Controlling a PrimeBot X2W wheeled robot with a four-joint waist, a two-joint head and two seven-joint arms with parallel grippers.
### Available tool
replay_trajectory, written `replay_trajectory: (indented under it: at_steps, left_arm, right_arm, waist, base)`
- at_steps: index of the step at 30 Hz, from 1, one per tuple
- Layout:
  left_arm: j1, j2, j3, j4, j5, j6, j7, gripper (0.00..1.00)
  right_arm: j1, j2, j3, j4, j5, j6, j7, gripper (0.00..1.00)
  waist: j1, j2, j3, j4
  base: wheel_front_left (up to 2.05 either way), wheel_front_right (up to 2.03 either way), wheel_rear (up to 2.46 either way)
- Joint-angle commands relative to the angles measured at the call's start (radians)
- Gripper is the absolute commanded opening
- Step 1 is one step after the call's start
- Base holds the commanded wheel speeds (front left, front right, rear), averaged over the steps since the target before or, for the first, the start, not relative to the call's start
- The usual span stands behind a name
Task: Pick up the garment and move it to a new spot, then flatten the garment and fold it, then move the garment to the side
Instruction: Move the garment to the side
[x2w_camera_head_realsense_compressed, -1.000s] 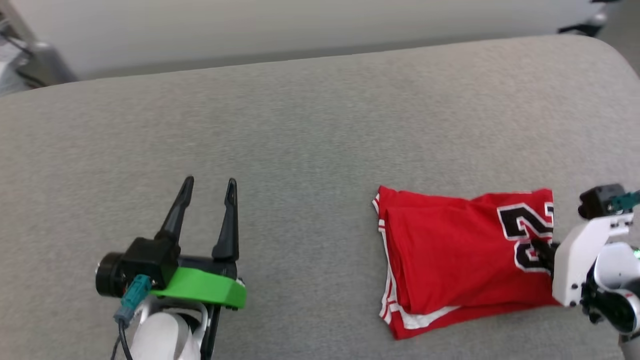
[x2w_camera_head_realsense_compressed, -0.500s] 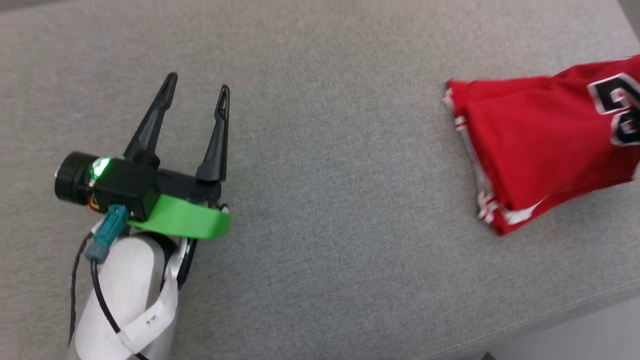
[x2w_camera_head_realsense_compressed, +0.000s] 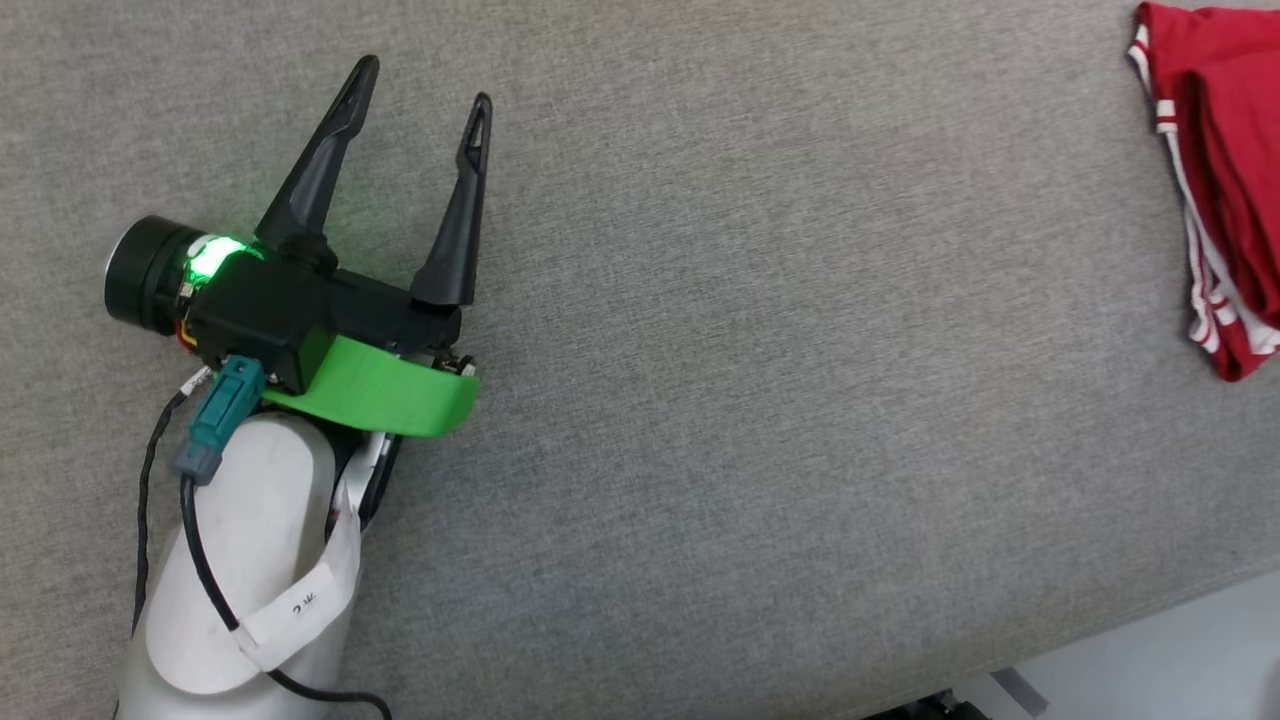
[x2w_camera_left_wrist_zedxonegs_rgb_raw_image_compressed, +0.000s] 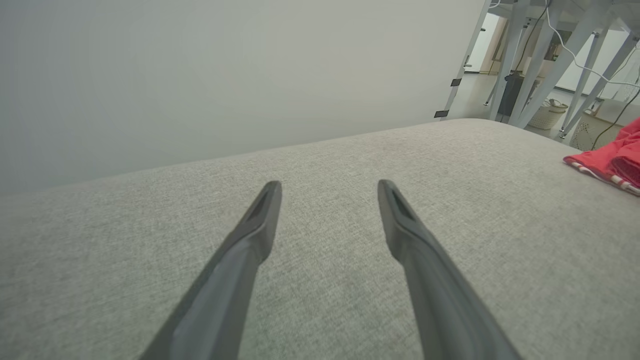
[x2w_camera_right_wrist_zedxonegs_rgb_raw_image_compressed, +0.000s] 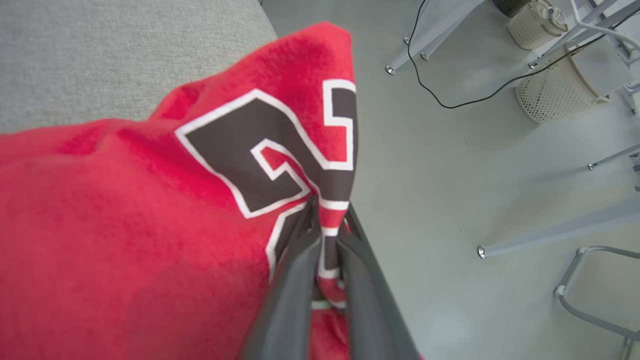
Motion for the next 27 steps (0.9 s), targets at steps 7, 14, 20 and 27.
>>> replay_trajectory:
  at_steps: [7, 14, 20, 27]
  left_arm:
    - [-0.015, 0.005, -0.009, 0.026, -0.007, -0.005, -0.008, 1.00]
    - [0.016, -0.015, -0.011, 0.072, -0.024, 0.010, -0.033, 1.00]
    - [0.091, -0.043, 0.018, 0.109, -0.059, 0.041, -0.051, 1.00]
    - [0.203, -0.075, 0.061, 0.137, -0.093, 0.074, -0.059, 1.00]
  right_arm:
    - [-0.050, 0.029, -0.099, 0.110, -0.162, -0.001, -0.165, 1.00]
    - [-0.007, 0.078, -0.179, 0.103, -0.251, -0.001, -0.307, 1.00]
    - [0.109, 0.140, -0.194, 0.028, -0.254, -0.001, -0.373, 1.00]
    - [0.311, 0.222, -0.169, -0.119, -0.220, -0.001, -0.397, 1.00]
  waist:
    - [-0.0002, -0.0001, -0.003, 0.029]
    - [-0.0002, -0.0001, -0.088, 0.054]
    - [-0.0002, -0.0001, -0.202, 0.082]
    - [-0.0002, -0.0001, -0.336, 0.130]
  base:
    - [0.00, 0.00, 0.00]
    - [0.00, 0.00, 0.00]
    - [0.00, 0.00, 0.00]
    - [0.00, 0.00, 0.00]
